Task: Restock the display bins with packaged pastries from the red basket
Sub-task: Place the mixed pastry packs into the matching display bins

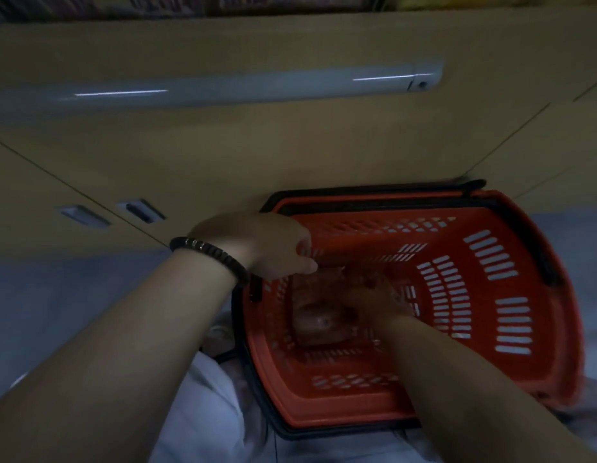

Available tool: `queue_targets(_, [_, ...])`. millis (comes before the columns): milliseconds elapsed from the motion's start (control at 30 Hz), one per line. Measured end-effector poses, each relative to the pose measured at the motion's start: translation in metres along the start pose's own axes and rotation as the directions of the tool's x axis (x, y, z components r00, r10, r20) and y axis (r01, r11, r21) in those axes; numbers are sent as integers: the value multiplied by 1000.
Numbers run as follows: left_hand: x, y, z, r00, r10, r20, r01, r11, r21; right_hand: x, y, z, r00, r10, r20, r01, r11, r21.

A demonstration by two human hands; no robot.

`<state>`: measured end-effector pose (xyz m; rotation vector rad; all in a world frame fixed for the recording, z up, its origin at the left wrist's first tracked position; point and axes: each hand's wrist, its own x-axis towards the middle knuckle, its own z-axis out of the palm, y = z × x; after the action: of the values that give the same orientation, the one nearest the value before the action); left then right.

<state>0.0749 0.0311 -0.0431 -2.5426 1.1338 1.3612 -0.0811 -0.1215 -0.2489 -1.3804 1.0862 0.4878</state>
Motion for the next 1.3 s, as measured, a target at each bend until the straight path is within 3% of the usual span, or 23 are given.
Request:
queue_targets(200, [1, -4, 1, 1000, 15, -12, -15, 1000, -6, 41, 14, -17, 998, 54, -12, -54, 998, -37])
queue_targets(367, [-2, -9, 5, 998, 38, -54, -40, 999, -32, 10, -30, -22, 997, -72, 24, 76, 917, -391])
queue_targets(500, [-2, -14, 7, 989, 60, -139, -65, 997, -32, -39, -74, -52, 978, -210, 11, 185, 838, -514])
queue_targets(567, [-4, -15, 9, 982, 66, -178, -87, 990, -114, -68, -86, -69, 943, -333, 11, 272, 749, -604])
queue_targets(633, [-4, -18, 15, 978, 49, -202, -102, 961, -257, -101, -103, -84, 895, -446, 27, 376, 719, -585])
queue_targets(667, [-5, -16, 17, 985, 16, -174, -84, 916, -391, -118, -109, -91, 865, -502, 23, 431, 717, -548])
queue_targets(733, [-11, -10, 22, 999, -38, 21, 42, 719, -694, -150, -116, -104, 799, -601, -1, 549, 731, -405])
queue_targets(800, [-21, 1, 23, 970, 22, 240, 190, 542, -818, -178, -117, -109, 731, -683, 6, 661, 705, -257])
queue_targets(867, [-30, 11, 22, 944, 147, 296, 226, 368, -902, -198, -120, -111, 614, -789, -7, 770, 601, -213])
queue_targets(933, [-37, 21, 19, 956, 217, 199, 165, 162, -973, -210, -121, -109, 490, -872, -26, 846, 482, -228])
queue_targets(1000, [-44, 33, 17, 972, 220, 76, 72, 28, -997, -220, -124, -107, 390, -920, -44, 888, 388, -246])
queue_targets(1100, [-48, 47, 15, 983, 150, -106, -88, -120, -989, -231, -124, -105, 325, -944, -59, 920, 330, -214])
queue_targets(1167, [-49, 50, 14, 975, 100, -197, -179, -164, -970, -233, -123, -108, 329, -943, -38, 929, 331, -167])
queue_targets(1300, [-46, 49, 12, 943, 16, -332, -328, -113, -938, -228, -124, -126, 335, -937, -101, 938, 342, -62])
